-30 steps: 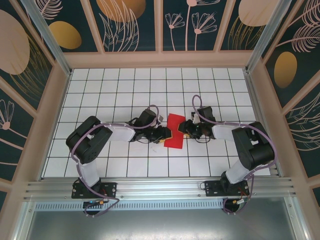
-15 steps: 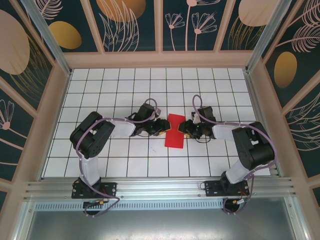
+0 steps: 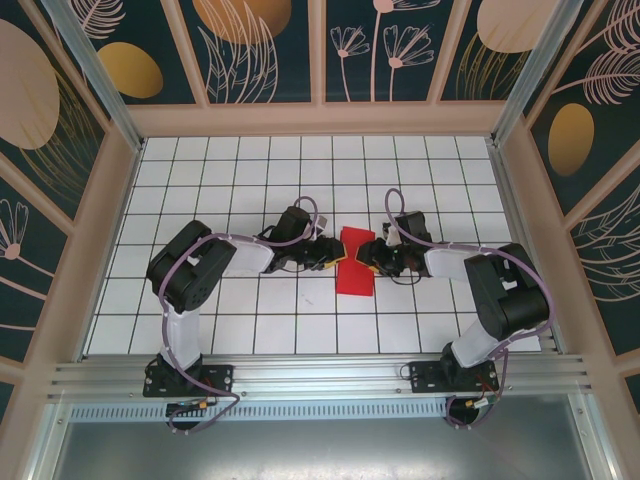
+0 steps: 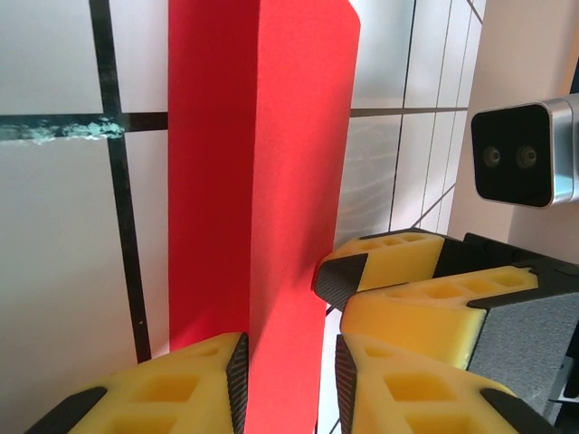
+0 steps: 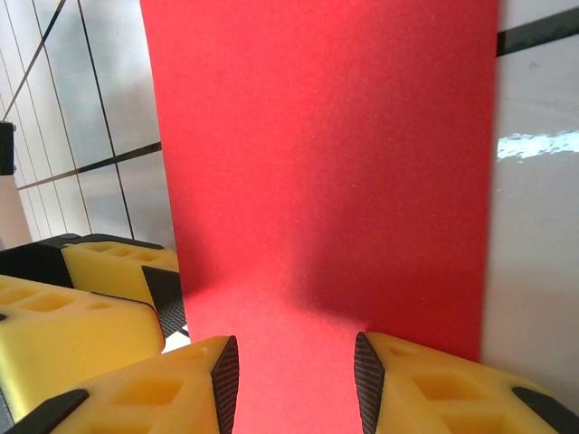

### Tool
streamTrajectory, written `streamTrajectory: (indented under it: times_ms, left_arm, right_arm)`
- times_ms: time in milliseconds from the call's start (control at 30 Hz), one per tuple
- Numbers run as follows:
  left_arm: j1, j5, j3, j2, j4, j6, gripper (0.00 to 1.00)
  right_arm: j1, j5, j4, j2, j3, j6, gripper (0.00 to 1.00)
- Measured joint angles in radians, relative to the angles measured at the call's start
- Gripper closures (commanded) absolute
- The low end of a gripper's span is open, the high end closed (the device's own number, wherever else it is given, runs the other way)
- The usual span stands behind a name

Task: Fold a paper plane with a square sheet of paper (pick it up from the middle)
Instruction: First fold in half a square sheet of paper at the center of the table.

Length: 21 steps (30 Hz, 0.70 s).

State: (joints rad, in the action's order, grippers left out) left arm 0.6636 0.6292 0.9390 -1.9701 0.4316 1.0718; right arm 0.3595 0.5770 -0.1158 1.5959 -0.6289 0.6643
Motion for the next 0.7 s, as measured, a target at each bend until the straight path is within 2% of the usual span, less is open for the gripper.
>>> streamTrajectory:
  times_ms: [267, 367, 533, 600, 700]
  left_arm:
    - [0.0, 0.021, 0.0, -0.028, 0.048, 0.031, 0.67]
    - [0.0, 0.022, 0.0, -0.036, 0.051, 0.038, 0.74]
    - [0.0, 0.026, 0.001, -0.037, 0.057, 0.04, 0.94]
    - [0.0, 0.027, 0.003, -0.039, 0.058, 0.037, 0.99]
    - [0.0, 0.025, 0.006, -0.039, 0.056, 0.028, 1.0]
  right_arm:
    - [0.0, 0.0, 0.0, 0.0, 0.0, 0.0, 0.58]
    - [-0.001, 0.0, 0.0, 0.0, 0.0, -0.001, 0.58]
    - [-0.008, 0.001, 0.0, 0.0, 0.0, -0.003, 0.58]
    - [-0.009, 0.002, 0.0, 0.0, 0.0, -0.003, 0.58]
    - [-0.015, 0.001, 0.013, -0.017, 0.0, -0.003, 0.58]
